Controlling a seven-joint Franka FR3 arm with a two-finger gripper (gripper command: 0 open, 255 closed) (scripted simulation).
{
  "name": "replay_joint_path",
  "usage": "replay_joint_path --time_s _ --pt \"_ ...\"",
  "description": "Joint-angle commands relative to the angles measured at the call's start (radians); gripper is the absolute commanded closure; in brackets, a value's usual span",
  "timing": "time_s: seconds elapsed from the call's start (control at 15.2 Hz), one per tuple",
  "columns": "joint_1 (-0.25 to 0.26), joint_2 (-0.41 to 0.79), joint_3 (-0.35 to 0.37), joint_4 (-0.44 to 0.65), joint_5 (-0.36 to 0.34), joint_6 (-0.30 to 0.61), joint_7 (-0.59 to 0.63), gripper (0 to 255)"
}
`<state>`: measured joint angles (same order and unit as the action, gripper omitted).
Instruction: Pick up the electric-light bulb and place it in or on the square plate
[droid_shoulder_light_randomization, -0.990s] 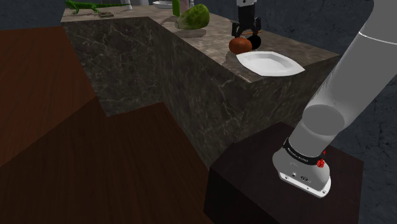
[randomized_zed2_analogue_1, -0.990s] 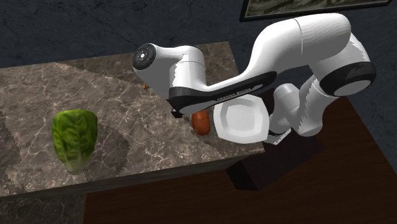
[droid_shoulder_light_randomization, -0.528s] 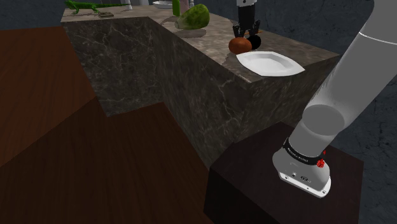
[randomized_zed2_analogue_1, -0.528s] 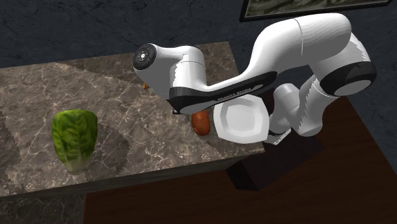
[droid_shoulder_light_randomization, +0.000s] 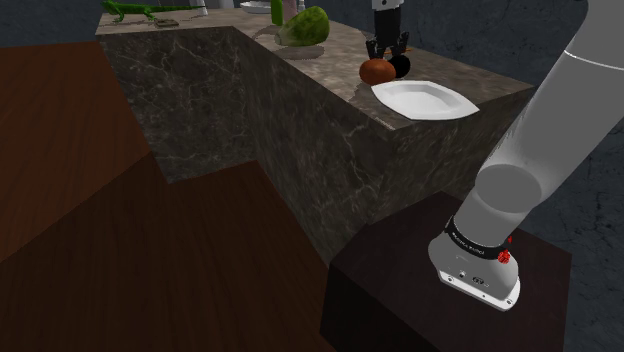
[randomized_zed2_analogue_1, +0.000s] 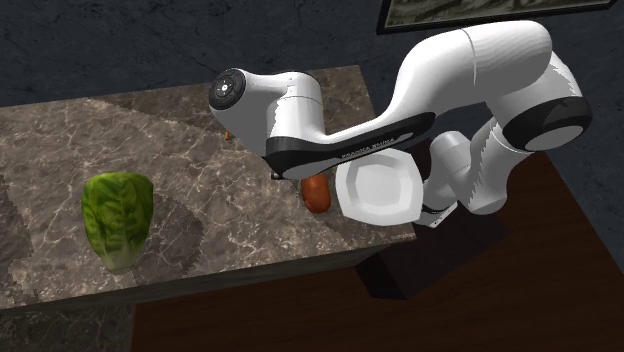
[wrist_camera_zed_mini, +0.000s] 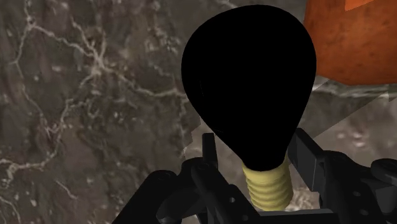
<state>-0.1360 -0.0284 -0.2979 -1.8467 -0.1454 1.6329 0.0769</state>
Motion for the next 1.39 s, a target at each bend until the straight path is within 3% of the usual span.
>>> replay_joint_path --time_s 0.0,1.12,1.32 --pt "0.0 -0.001 0.0 0.011 0.0 -0.013 -0.001 255" --pt "0.0 0.027 0.001 0.272 0.006 -0.244 -0.035 255" --pt "0.022 -0.1 0.027 0.13 -0.018 -0.231 0.019 255"
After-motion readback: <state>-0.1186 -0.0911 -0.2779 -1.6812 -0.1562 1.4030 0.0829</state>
